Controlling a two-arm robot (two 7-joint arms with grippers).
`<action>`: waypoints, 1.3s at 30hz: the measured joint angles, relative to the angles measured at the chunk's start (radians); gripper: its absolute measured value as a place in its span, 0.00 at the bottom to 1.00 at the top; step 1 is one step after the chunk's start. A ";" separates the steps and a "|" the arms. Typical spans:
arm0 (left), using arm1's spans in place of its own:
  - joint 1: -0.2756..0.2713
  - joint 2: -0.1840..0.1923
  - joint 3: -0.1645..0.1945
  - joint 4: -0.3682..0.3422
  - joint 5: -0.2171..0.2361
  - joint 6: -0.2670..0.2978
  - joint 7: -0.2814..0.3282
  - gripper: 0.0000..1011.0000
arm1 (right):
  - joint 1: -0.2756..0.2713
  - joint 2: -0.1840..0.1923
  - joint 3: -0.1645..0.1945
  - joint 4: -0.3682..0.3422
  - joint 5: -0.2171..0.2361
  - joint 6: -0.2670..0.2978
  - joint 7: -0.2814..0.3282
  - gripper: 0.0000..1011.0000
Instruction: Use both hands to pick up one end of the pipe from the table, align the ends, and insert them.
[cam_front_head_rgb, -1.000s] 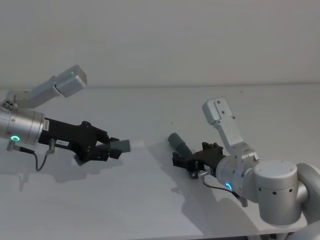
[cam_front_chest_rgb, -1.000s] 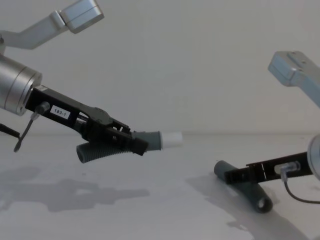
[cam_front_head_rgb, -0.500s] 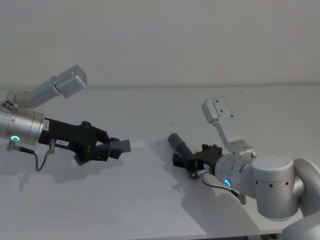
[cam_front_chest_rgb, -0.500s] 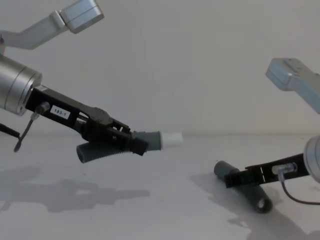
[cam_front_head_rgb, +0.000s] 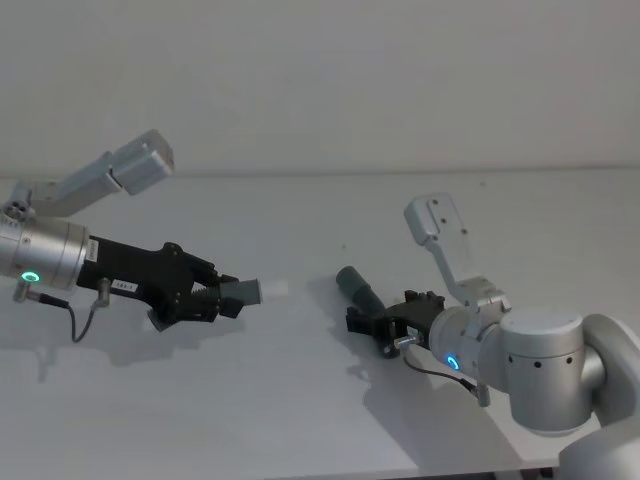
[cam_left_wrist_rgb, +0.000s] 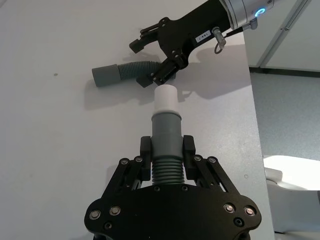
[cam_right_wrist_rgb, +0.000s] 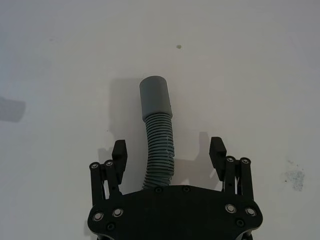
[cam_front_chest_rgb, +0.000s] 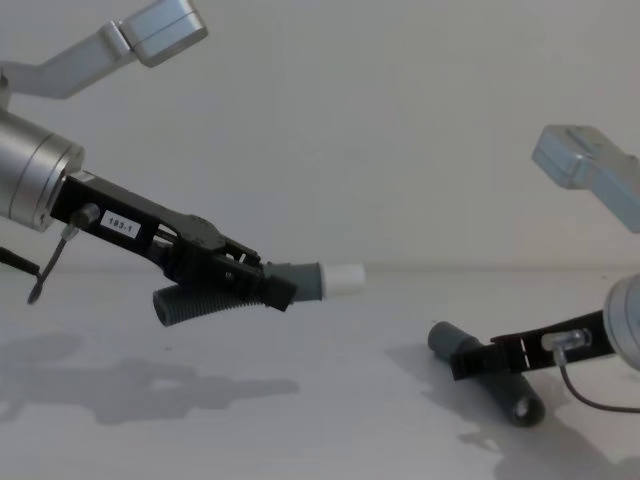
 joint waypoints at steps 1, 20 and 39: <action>0.000 0.000 0.000 0.000 0.000 0.000 0.000 0.33 | 0.001 -0.001 0.000 0.003 -0.001 0.000 0.001 0.99; 0.000 0.000 0.000 0.000 0.000 0.000 0.000 0.33 | 0.016 -0.004 -0.004 0.046 -0.022 -0.033 0.023 0.79; 0.000 0.000 0.000 0.000 0.000 0.000 0.000 0.33 | 0.011 -0.002 -0.001 0.054 -0.032 -0.038 0.045 0.25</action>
